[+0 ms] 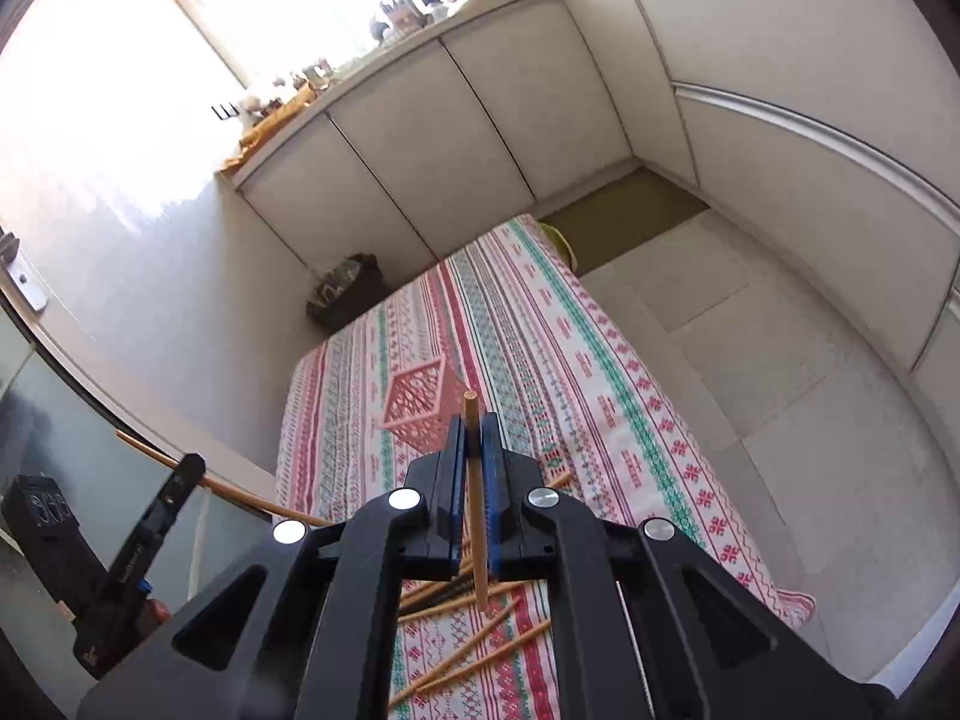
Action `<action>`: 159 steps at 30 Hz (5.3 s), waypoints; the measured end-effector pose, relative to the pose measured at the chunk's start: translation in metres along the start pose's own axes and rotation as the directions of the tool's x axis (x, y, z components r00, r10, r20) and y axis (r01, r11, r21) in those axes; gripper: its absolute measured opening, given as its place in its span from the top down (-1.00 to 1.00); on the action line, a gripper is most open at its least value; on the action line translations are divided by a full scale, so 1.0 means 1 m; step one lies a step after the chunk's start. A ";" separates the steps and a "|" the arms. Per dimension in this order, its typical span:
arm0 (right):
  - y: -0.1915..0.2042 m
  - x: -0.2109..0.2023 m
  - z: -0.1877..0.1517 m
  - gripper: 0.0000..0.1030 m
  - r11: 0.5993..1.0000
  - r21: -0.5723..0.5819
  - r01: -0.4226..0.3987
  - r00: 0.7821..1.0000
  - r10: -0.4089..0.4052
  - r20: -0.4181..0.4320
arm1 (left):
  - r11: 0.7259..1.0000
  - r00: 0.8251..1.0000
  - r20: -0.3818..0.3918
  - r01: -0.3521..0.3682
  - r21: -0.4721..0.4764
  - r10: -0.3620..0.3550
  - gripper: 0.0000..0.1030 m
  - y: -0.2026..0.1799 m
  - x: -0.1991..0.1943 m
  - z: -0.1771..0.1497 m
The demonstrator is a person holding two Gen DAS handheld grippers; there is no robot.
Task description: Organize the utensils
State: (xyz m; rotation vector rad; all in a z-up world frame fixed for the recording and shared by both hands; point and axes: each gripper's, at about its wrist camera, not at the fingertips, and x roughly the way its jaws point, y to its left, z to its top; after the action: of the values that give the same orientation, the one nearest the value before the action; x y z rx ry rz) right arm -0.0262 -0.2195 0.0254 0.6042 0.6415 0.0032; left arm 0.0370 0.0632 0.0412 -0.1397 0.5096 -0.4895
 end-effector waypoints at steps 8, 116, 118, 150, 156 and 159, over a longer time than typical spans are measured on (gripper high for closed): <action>0.027 -0.014 0.063 0.89 0.996 -0.014 -0.083 0.984 0.084 0.157 | 0.999 0.998 0.054 -0.039 -0.016 0.040 0.90 -0.001 0.012 0.035; -0.139 0.062 -0.118 -0.87 0.958 0.247 0.148 0.907 -0.031 -0.421 | 0.986 0.510 -0.852 0.040 0.162 0.119 0.81 -0.043 0.165 -0.189; -0.136 0.067 -0.122 -0.87 0.959 0.227 0.170 0.894 -0.053 -0.444 | 0.992 0.541 -0.836 0.032 0.125 0.088 0.88 -0.033 0.157 -0.189; -0.079 0.128 -0.146 0.97 0.947 0.065 0.315 0.833 -0.244 -0.497 | 0.983 0.897 -0.429 -0.026 0.181 0.103 0.90 -0.026 0.026 -0.103; -0.058 0.095 -0.133 0.97 0.970 0.024 0.241 0.886 -0.210 -0.413 | 0.983 0.914 -0.389 -0.055 0.175 0.120 0.90 -0.027 0.020 -0.099; -0.048 0.075 -0.125 0.97 0.979 -0.016 0.202 0.914 -0.195 -0.357 | 0.982 0.921 -0.368 -0.071 0.172 0.131 0.90 -0.028 0.018 -0.097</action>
State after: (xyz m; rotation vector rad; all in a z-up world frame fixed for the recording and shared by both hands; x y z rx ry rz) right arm -0.0444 -0.1793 -0.1211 0.5605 1.0571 -0.0861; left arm -0.0092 0.0292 -0.0437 0.1357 0.8500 -0.4539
